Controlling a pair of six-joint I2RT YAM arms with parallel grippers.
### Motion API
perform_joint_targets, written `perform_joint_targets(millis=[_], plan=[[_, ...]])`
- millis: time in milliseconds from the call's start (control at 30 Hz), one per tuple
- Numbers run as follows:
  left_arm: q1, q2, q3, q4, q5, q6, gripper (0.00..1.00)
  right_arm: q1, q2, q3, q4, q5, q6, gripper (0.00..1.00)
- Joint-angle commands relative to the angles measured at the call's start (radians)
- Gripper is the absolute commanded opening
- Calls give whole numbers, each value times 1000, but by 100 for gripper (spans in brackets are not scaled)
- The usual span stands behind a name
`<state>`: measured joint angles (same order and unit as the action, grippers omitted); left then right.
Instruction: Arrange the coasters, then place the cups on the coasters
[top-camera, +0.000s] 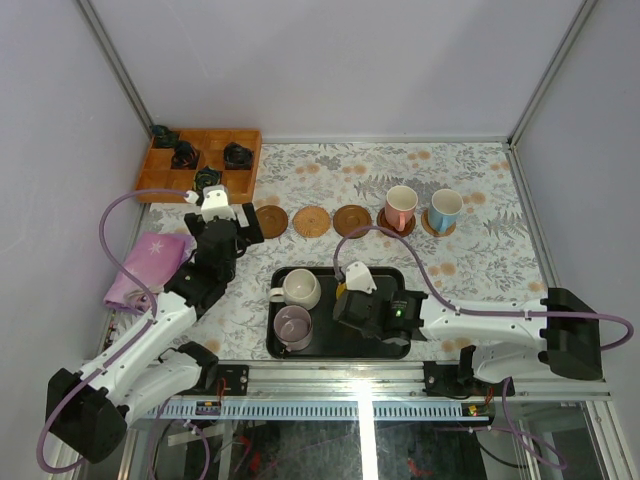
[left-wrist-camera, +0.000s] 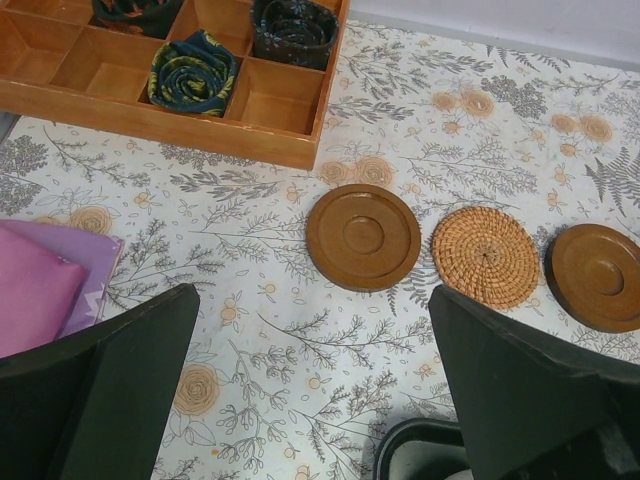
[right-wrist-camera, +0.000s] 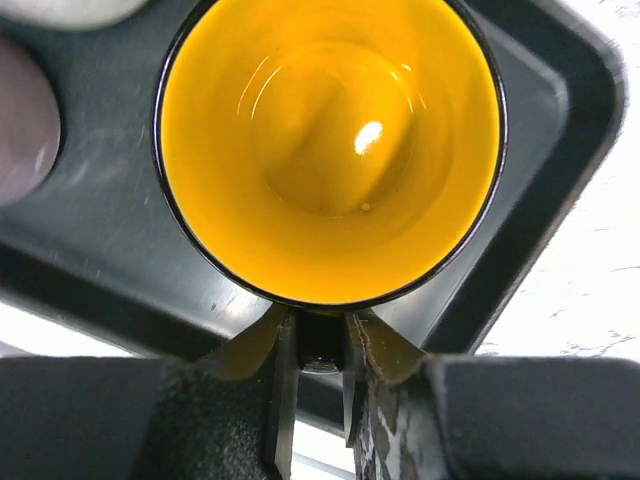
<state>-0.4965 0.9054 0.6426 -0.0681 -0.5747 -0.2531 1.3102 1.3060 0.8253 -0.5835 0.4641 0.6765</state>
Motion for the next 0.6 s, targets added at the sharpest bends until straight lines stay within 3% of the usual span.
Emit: perform_joint_targets(millis=[0, 333, 567], plan=[[5, 4, 3, 25, -38, -24, 100, -66, -19, 105, 60, 215, -41, 0], [6, 32, 14, 26, -46, -20, 100, -312, 126, 249, 332, 162, -253, 0], [6, 57, 63, 44, -39, -2, 100, -415, 272, 389, 348, 106, -245, 0]])
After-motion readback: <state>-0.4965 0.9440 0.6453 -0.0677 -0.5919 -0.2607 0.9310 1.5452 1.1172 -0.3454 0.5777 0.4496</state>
